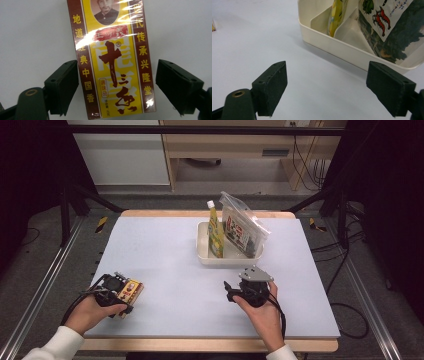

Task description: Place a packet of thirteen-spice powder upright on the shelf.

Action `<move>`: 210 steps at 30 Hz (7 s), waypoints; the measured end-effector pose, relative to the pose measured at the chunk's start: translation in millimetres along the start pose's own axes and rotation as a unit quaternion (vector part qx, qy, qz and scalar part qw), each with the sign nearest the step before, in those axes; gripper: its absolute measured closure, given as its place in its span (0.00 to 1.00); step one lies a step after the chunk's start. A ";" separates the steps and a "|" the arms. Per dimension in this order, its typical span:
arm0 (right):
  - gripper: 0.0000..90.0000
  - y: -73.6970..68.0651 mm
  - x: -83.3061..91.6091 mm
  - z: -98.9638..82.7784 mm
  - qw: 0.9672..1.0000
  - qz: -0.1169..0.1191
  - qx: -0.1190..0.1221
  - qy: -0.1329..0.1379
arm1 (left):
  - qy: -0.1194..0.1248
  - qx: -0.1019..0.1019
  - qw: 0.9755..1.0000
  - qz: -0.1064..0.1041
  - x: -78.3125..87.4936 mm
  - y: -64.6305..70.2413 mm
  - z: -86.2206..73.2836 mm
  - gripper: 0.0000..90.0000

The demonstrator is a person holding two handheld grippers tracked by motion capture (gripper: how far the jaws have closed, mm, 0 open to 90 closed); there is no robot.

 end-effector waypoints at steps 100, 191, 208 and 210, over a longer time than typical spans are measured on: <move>0.75 -31.5 -3.1 86.3 0.968 0.221 -0.120 0.006 | 0.362 -0.280 0.889 0.022 27.4 135.0 82.3 0.25; 0.76 -35.5 -66.0 142.1 0.985 -0.078 -0.136 0.069 | 0.371 -0.062 0.926 0.014 21.6 28.0 -30.3 0.12; 0.76 -39.5 -80.8 128.2 0.982 -0.091 -0.147 0.072 | 0.366 -0.068 0.928 0.013 20.8 29.9 -29.5 0.12; 0.76 -39.6 -82.0 126.7 0.982 -0.091 -0.148 0.068 | 0.366 -0.069 0.928 0.013 20.6 30.3 -29.3 0.12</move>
Point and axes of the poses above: each handheld gripper's, and its own axes: x roughly backward along the jaws, z roughly out of its top, y roughly to its right, the point moved 2 cm from there along -x, roughly forward along the jaws, and after that the axes turned 6 degrees about -z, right-handed, at the moved point
